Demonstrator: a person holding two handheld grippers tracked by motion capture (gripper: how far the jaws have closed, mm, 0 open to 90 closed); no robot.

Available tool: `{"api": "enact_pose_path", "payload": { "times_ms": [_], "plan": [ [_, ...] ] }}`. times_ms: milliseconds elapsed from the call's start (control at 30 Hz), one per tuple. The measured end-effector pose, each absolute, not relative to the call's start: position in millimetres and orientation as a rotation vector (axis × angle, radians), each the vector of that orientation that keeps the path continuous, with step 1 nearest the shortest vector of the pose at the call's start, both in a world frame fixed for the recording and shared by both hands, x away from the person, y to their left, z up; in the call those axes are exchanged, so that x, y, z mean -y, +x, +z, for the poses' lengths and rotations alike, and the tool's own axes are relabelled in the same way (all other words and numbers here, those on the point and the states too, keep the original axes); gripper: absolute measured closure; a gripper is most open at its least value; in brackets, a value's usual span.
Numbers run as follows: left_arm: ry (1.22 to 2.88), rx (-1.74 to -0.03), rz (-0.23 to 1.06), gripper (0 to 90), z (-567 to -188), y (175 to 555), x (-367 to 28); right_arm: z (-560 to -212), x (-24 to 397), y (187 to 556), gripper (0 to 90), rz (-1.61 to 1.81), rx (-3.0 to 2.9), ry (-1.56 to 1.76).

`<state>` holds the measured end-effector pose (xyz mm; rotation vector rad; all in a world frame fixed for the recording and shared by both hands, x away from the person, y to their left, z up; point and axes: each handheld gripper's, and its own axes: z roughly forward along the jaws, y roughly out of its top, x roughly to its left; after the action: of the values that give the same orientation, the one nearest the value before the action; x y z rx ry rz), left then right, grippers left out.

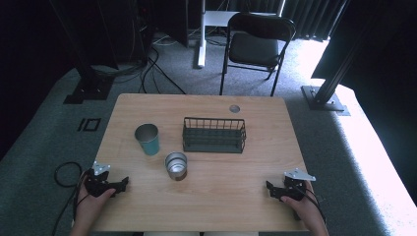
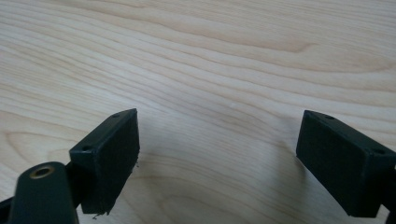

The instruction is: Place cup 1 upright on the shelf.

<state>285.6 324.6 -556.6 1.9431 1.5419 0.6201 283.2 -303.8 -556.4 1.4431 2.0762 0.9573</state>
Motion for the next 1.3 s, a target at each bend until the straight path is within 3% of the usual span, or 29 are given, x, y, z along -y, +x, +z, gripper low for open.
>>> {"api": "enact_pose_path", "payload": {
  "times_ms": [1300],
  "plan": [
    [1.943,-1.542,0.620,1.0,-556.6,285.6,-324.6,-543.5,224.1,303.8,13.2,1.061,-2.277,1.194]
  ]
}}
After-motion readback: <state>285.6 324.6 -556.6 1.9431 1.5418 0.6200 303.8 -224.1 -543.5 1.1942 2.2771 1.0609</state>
